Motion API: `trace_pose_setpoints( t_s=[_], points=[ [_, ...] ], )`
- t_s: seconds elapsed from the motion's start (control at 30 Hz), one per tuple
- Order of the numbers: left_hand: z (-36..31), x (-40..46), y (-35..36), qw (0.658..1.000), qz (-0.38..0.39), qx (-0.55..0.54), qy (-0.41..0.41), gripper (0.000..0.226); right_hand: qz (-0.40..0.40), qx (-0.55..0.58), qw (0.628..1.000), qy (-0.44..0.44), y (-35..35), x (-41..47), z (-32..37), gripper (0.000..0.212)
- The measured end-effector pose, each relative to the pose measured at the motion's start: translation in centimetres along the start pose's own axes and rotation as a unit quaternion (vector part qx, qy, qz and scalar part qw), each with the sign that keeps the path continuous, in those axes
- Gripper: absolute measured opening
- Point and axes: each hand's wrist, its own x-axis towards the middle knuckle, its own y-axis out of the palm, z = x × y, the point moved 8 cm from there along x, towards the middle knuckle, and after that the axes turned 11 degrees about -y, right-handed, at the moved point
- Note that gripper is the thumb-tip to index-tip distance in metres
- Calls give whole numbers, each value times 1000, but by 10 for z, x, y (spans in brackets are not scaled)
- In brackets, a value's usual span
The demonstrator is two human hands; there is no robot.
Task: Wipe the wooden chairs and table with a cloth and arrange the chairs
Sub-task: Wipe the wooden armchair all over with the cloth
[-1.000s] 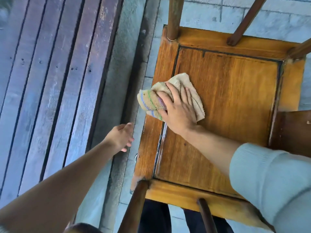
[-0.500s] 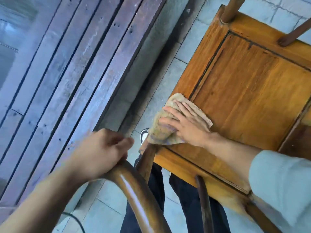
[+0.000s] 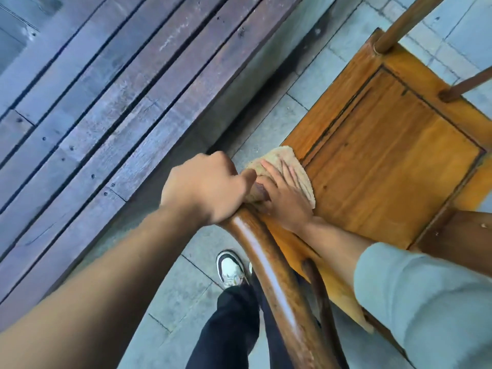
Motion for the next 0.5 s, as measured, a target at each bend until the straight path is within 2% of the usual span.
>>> trace_pose_setpoints(
  t_s=[0.17, 0.3, 0.37, 0.5],
  points=[
    [4, 2, -2, 999, 17, -32, -11, 50, 44, -41, 998, 4, -20, 12, -13, 62],
    [13, 1, -5, 998, 9, -60, -19, 53, -29, -38, 993, 109, -28, 18, -14, 51],
    [18, 2, -6, 996, -1, -83, -22, 52, -43, -16, 991, 127, -20, 14, 2, 45],
    [16, -2, -7, 996, -39, -79, -16, 48, -11, 5, 993, 113, 0, -27, 26, 69]
  ],
)
